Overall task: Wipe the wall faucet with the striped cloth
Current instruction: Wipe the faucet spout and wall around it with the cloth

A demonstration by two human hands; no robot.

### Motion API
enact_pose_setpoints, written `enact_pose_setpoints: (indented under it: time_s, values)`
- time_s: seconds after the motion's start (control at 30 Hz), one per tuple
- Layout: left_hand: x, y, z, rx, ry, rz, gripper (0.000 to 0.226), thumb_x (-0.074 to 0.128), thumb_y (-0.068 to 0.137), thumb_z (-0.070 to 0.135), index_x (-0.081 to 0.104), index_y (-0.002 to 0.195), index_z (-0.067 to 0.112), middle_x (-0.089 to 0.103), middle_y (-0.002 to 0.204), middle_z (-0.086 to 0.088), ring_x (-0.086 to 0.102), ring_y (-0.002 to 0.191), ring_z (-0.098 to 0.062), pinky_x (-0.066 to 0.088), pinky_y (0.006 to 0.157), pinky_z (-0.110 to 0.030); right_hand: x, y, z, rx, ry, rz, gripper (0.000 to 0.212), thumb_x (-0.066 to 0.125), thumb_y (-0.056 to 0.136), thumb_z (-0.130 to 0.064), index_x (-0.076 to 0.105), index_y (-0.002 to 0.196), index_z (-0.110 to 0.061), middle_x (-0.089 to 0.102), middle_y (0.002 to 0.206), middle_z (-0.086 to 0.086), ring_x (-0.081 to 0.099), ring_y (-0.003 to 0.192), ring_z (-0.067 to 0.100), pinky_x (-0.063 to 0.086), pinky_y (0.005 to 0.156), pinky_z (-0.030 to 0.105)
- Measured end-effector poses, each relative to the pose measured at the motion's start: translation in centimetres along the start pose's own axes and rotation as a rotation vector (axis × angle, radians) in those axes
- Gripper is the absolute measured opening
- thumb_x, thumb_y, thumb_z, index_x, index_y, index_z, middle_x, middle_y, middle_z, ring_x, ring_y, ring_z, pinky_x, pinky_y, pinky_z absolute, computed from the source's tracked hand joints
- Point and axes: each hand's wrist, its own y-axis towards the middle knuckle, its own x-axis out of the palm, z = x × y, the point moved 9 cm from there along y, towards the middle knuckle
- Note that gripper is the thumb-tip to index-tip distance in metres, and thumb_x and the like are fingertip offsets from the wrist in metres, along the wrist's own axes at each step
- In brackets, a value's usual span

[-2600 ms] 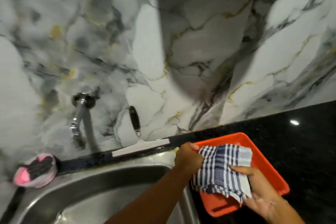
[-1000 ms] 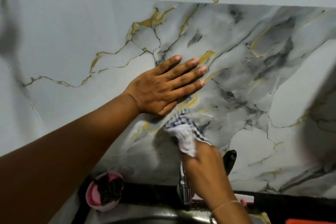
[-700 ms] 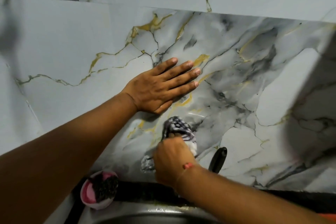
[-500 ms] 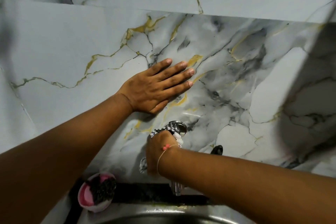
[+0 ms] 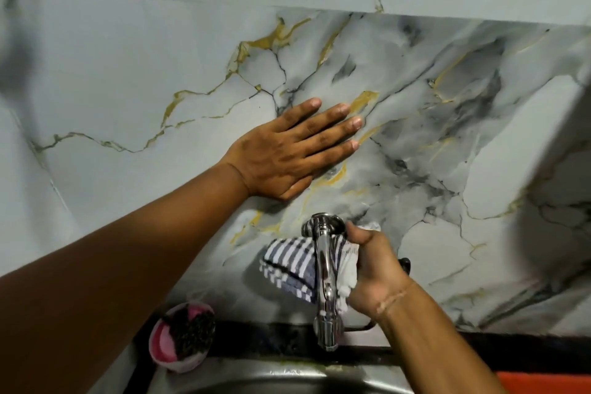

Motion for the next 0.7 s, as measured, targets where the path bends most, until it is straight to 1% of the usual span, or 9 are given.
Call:
enact_pose_setpoints:
  time_s: [0.03, 0.1, 0.23, 0.3, 0.43, 0.5, 0.57, 0.63, 0.7]
  values:
    - [0.0, 0.0, 0.0, -0.001, 0.002, 0.010, 0.069, 0.046, 0.099, 0.034, 0.029, 0.162, 0.011, 0.028, 0.168, -0.016, 0.023, 0.157, -0.036, 0.021, 0.128, -0.054, 0.2, 0.5, -0.2, 0.025, 0.046, -0.036, 0.061, 0.039, 0.096, -0.044, 0.066, 0.117, 0.006, 0.063, 0.123, 0.035, 0.058, 0.116, 0.047, 0.043, 0.101, 0.059]
    - [-0.1, 0.0, 0.0, -0.002, 0.013, 0.020, 0.070, 0.048, 0.098, 0.034, 0.030, 0.161, 0.011, 0.029, 0.168, -0.016, 0.025, 0.156, -0.036, 0.020, 0.128, -0.053, 0.3, 1.2, 0.0, 0.017, 0.064, -0.077, 0.063, 0.039, 0.095, -0.047, 0.067, 0.115, 0.006, 0.066, 0.119, 0.033, 0.058, 0.113, 0.047, 0.039, 0.101, 0.059]
    - [-0.5, 0.1, 0.0, -0.005, 0.033, 0.043, 0.070, 0.052, 0.096, 0.033, 0.033, 0.160, 0.011, 0.033, 0.166, -0.016, 0.028, 0.155, -0.037, 0.019, 0.127, -0.052, -2.0, 0.1, 2.6, -0.083, -0.002, -0.169, 0.050, 0.052, 0.092, -0.037, 0.067, 0.119, 0.002, 0.071, 0.117, 0.026, 0.067, 0.109, 0.041, 0.055, 0.093, 0.050]
    - [-0.4, 0.1, 0.2, -0.005, 0.041, 0.035, 0.070, 0.049, 0.097, 0.033, 0.033, 0.160, 0.011, 0.032, 0.166, -0.016, 0.027, 0.155, -0.037, 0.016, 0.128, -0.052, -3.0, -1.2, 2.8, -0.138, -0.037, -0.235, 0.045, 0.060, 0.088, -0.029, 0.067, 0.120, 0.001, 0.070, 0.121, 0.026, 0.066, 0.114, 0.040, 0.057, 0.092, 0.047]
    - [-0.2, 0.2, 0.0, 0.001, 0.050, 0.006, 0.067, 0.043, 0.099, 0.034, 0.031, 0.161, 0.011, 0.032, 0.167, -0.016, 0.028, 0.155, -0.037, 0.017, 0.128, -0.052, -1.3, 0.3, -0.2, -0.152, -0.036, -0.217, 0.057, 0.045, 0.095, -0.038, 0.057, 0.129, 0.007, 0.057, 0.134, 0.034, 0.054, 0.125, 0.045, 0.037, 0.110, 0.057]
    - [-0.4, 0.2, 0.1, 0.002, 0.047, 0.001, 0.066, 0.041, 0.100, 0.034, 0.032, 0.161, 0.011, 0.033, 0.166, -0.016, 0.029, 0.155, -0.037, 0.018, 0.127, -0.052, -0.7, 0.1, 0.2, -0.144, -0.042, -0.182, 0.056, 0.045, 0.095, -0.039, 0.060, 0.126, 0.006, 0.059, 0.131, 0.033, 0.057, 0.121, 0.044, 0.043, 0.104, 0.056]
    - [-0.3, 0.1, 0.1, -0.002, 0.050, -0.007, 0.065, 0.038, 0.100, 0.034, 0.031, 0.161, 0.011, 0.032, 0.167, -0.016, 0.028, 0.155, -0.037, 0.018, 0.127, -0.052, -2.2, -1.0, 2.6, -0.119, -0.086, -0.194, 0.051, 0.061, 0.087, -0.035, 0.064, 0.125, -0.001, 0.064, 0.130, 0.027, 0.062, 0.119, 0.041, 0.054, 0.095, 0.051]
    - [-0.2, 0.3, 0.1, 0.002, 0.058, -0.013, 0.065, 0.035, 0.101, 0.034, 0.030, 0.161, 0.011, 0.032, 0.167, -0.016, 0.028, 0.155, -0.037, 0.017, 0.127, -0.052, -3.8, -2.0, 3.2, -0.140, -0.123, -0.182, 0.057, 0.074, 0.076, -0.036, 0.066, 0.122, -0.003, 0.066, 0.128, 0.024, 0.064, 0.117, 0.038, 0.058, 0.092, 0.047]
    - [-0.3, 0.4, 0.0, 0.005, 0.066, -0.008, 0.064, 0.034, 0.101, 0.033, 0.031, 0.161, 0.010, 0.033, 0.166, -0.017, 0.029, 0.154, -0.038, 0.017, 0.127, -0.053, -2.8, -0.4, 2.0, -0.157, -0.179, -0.166, 0.055, 0.065, 0.082, -0.041, 0.068, 0.119, 0.000, 0.068, 0.123, 0.026, 0.065, 0.114, 0.040, 0.054, 0.097, 0.052]
